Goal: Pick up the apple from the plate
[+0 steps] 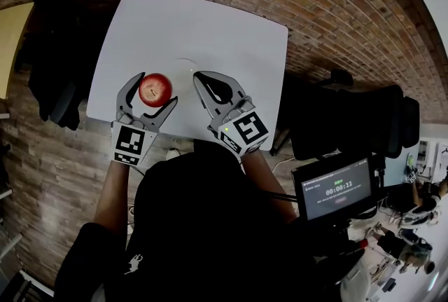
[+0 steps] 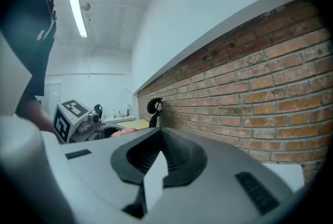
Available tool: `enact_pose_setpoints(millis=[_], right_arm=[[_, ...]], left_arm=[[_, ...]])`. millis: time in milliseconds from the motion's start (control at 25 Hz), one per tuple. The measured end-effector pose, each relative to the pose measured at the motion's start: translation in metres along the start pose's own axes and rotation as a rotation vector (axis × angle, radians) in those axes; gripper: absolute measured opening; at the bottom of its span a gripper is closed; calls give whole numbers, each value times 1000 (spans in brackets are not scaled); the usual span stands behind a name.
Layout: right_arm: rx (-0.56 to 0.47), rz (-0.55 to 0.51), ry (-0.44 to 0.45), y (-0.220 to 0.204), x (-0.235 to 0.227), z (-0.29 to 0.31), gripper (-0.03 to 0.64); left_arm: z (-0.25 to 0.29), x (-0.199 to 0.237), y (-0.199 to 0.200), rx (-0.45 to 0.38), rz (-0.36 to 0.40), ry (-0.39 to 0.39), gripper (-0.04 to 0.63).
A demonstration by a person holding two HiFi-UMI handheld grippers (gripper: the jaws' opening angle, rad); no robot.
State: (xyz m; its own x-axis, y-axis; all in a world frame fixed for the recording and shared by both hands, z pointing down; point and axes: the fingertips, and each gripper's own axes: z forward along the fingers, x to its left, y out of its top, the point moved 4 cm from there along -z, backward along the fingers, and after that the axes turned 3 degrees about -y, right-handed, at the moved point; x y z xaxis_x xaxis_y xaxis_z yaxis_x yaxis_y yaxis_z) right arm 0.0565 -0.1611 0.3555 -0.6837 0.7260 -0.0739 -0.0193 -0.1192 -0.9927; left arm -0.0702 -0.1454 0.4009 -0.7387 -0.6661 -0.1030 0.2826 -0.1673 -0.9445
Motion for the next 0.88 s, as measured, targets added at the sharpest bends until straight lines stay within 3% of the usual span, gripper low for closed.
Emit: enact_pose_setpoints(millis=[880], right_arm=[[29,-36,-19,-4,-19,-13,2]], left_arm=[[21,-16,-3,7,-21,-25,413]])
